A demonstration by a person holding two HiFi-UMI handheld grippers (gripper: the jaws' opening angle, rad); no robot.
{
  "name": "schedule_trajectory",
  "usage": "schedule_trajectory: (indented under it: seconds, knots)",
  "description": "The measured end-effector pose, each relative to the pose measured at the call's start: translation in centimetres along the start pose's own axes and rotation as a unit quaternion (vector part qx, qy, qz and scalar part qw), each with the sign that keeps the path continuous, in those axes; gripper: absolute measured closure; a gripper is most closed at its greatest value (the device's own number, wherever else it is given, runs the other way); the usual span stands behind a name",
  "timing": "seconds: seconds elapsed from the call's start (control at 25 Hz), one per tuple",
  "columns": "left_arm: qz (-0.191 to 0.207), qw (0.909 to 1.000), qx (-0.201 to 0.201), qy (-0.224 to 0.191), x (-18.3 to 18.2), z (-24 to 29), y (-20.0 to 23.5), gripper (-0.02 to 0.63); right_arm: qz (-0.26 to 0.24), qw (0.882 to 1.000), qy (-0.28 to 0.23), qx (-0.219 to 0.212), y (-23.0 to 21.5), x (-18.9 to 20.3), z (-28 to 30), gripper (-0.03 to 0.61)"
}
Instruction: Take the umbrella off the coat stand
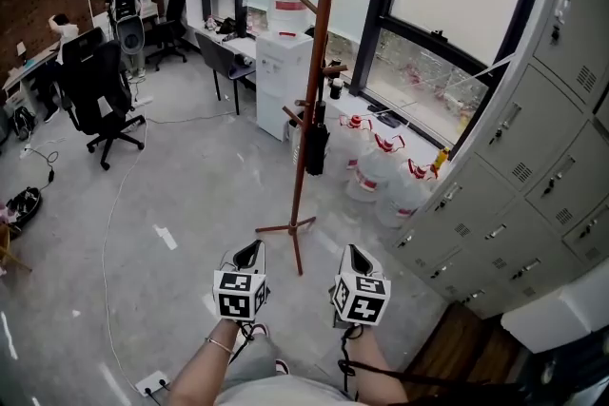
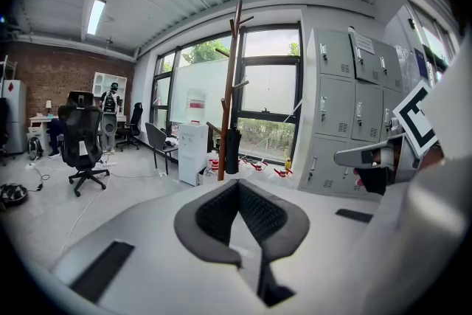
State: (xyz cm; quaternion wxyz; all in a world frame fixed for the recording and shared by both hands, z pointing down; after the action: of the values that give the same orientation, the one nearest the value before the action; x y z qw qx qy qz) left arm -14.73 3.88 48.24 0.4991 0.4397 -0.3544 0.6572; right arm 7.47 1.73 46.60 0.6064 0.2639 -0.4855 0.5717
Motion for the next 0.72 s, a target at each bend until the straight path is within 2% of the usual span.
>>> schedule_trajectory:
  seconds: [0.32, 0.72]
  knots:
    - [0.016, 0.9998, 0.012, 0.004, -1.4, 4.6, 1.6, 0.609, 0.019, 1.000, -0.001, 0.014, -1.0, -1.2, 4.2, 0.574]
    - [0.027, 0.9991, 0.032, -0.010, -6.4, 12.8, 6.5, 0.609, 0.023, 0.999, -0.020, 0.029, 0.1, -6.4, 12.4, 0.574]
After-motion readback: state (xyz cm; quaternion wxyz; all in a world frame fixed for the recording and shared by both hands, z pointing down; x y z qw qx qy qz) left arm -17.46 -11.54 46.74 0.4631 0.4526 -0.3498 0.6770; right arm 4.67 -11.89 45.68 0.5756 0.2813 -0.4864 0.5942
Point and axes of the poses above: the fingertips, and each gripper's own axes: z forward along the fingers, y to its left, x out of its underside, the point moved 4 cm from there along -z, backward along the fingers, and after that the axes turned 8 degrees about z, right-handed, at the moved point
